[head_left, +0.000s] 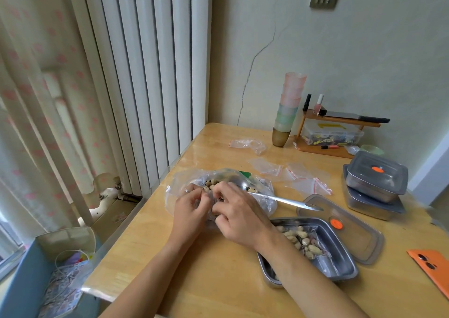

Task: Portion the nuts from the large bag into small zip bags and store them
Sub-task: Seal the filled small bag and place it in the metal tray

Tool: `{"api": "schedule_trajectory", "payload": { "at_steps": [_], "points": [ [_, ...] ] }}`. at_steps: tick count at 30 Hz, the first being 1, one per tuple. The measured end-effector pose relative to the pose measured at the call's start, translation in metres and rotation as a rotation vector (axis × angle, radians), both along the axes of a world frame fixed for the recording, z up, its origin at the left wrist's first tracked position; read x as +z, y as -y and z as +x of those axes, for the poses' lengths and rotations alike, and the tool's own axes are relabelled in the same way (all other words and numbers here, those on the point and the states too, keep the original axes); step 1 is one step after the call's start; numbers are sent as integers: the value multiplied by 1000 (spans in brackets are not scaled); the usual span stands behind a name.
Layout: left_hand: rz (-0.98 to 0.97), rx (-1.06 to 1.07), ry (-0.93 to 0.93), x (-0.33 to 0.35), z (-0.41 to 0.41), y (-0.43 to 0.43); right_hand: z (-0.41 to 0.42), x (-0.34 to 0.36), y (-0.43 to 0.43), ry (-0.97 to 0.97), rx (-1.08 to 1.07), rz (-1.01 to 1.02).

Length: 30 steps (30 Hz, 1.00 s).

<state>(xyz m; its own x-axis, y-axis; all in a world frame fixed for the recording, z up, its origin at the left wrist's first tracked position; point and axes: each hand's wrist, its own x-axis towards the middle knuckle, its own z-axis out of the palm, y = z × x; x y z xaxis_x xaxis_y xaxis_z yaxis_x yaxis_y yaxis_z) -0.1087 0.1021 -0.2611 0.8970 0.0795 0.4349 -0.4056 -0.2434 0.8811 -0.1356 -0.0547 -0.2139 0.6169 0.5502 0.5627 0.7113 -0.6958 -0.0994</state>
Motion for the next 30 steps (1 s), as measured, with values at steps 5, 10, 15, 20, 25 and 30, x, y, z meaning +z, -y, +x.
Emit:
{"api": "schedule_trajectory", "payload": {
  "at_steps": [5,10,15,20,25,30],
  "points": [
    [-98,-9,-93,3,-2,-4,-2,-5,2,-111,45,55],
    [-72,-24,-84,3,-4,-4,-3,-5,2,-111,4,31],
    [-119,-72,-151,4,-2,-7,-5,-5,-1,-71,71,23],
    [-134,-60,-129,4,-3,-7,-5,-7,-2,-56,-68,-23],
    [93,49,106,3,-3,0,0,-8,3,-174,-189,11],
    [257,73,277,5,-5,0,0,-6,5,-320,-129,118]
  ]
}}
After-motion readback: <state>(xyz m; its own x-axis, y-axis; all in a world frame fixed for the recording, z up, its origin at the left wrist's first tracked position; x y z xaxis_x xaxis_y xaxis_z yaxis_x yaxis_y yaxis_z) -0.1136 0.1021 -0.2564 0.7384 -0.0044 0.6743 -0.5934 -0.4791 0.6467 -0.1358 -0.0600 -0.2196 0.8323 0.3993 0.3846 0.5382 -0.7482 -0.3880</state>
